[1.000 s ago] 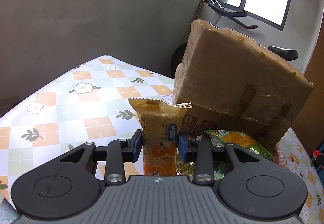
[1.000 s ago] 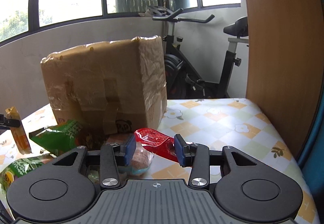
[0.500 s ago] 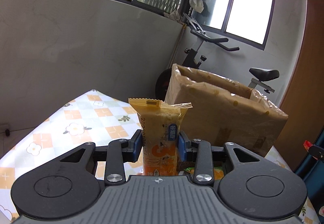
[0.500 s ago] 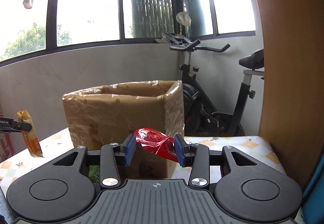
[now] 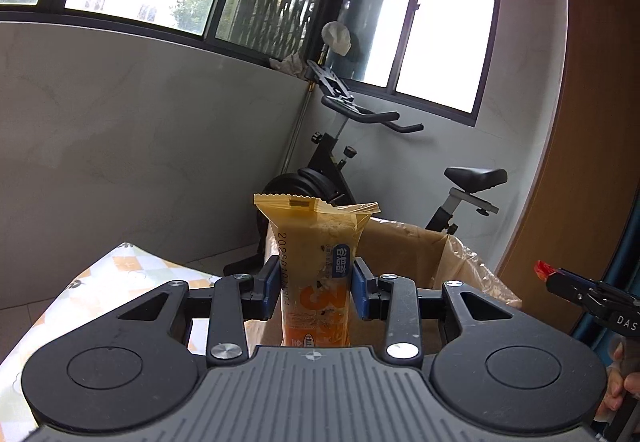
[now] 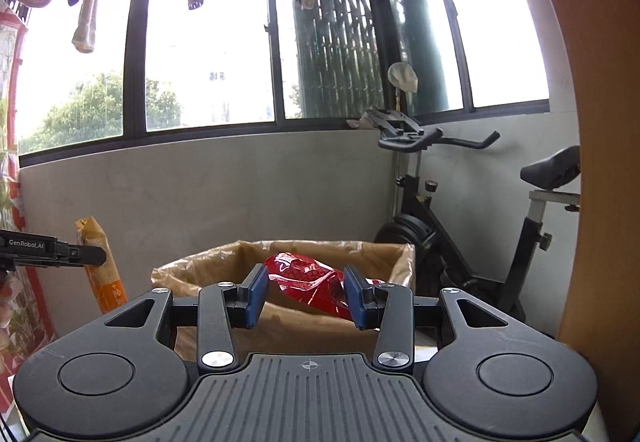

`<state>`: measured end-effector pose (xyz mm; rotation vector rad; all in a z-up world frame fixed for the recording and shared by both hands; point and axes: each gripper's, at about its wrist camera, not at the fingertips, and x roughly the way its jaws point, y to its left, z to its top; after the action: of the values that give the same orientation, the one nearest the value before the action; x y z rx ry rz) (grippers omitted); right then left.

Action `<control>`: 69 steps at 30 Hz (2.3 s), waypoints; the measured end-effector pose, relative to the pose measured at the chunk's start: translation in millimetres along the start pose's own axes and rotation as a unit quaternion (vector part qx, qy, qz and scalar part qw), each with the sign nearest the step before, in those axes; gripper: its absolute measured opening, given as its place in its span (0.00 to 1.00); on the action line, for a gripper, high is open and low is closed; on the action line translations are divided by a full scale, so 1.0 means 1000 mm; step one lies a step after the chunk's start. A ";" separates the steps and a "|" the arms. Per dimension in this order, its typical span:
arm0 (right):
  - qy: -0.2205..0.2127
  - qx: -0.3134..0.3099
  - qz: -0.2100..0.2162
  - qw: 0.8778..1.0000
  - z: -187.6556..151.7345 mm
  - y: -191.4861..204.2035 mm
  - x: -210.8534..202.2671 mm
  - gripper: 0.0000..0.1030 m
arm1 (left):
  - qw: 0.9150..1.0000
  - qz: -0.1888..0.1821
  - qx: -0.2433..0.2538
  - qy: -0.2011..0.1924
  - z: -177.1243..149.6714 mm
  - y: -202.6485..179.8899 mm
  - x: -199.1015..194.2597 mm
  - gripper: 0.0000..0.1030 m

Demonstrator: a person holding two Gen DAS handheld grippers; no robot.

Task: Organize snacks
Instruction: 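Lift both items over the box and open both tools to drop them, then move both tools back down toward the remaining snacks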

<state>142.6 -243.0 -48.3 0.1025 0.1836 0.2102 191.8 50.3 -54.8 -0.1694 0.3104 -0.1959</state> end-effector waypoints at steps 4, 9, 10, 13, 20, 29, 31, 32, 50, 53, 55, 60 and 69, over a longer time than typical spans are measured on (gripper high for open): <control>0.005 0.010 0.002 1.000 0.012 0.000 0.039 0.37 | 1.000 -0.016 0.013 -0.009 0.015 -0.019 0.030 0.37; 0.032 0.041 -0.004 0.999 0.013 -0.008 0.084 0.37 | 0.999 -0.023 0.026 -0.009 0.026 -0.038 0.062 0.37; 0.039 0.045 -0.006 0.998 0.011 -0.009 0.091 0.37 | 0.999 -0.023 0.032 -0.011 0.027 -0.040 0.069 0.37; 0.060 0.053 -0.018 0.997 0.003 -0.010 0.110 0.37 | 0.999 -0.014 0.043 -0.010 0.027 -0.049 0.091 0.37; 0.096 0.068 -0.038 0.992 -0.013 -0.007 0.132 0.38 | 0.995 0.009 0.087 0.046 0.016 -0.056 0.128 0.38; 0.094 0.066 -0.026 0.993 -0.012 0.001 0.115 0.50 | 0.996 0.008 0.054 0.068 0.017 -0.021 0.111 0.66; 0.087 0.069 -0.020 0.994 -0.010 -0.001 0.104 0.50 | 0.996 0.007 0.067 0.063 0.017 -0.018 0.098 0.66; 0.083 0.070 -0.019 0.994 -0.011 -0.002 0.098 0.50 | 0.995 0.012 0.078 0.061 0.017 -0.017 0.090 0.66; 0.069 0.054 -0.049 0.995 -0.078 -0.007 -0.010 0.50 | 0.991 0.062 0.046 0.106 -0.051 0.068 -0.006 0.65; 0.097 0.060 -0.061 0.992 -0.109 -0.001 -0.020 0.50 | 0.992 0.056 0.028 0.111 -0.068 0.079 -0.018 0.65; 0.119 0.076 -0.062 0.988 -0.130 0.001 -0.025 0.50 | 0.991 0.060 0.024 0.114 -0.080 0.082 -0.024 0.65; 0.187 0.089 -0.065 0.976 -0.172 0.011 -0.023 0.50 | 0.989 0.060 0.034 0.128 -0.102 0.076 -0.026 0.65; 0.265 0.075 -0.066 0.959 -0.209 0.031 0.003 0.50 | 0.988 0.063 0.023 0.141 -0.116 0.078 -0.020 0.65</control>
<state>99.0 -194.8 -249.1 0.1823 0.7390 0.0855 149.3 114.9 -172.9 -0.0765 0.5960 -0.1013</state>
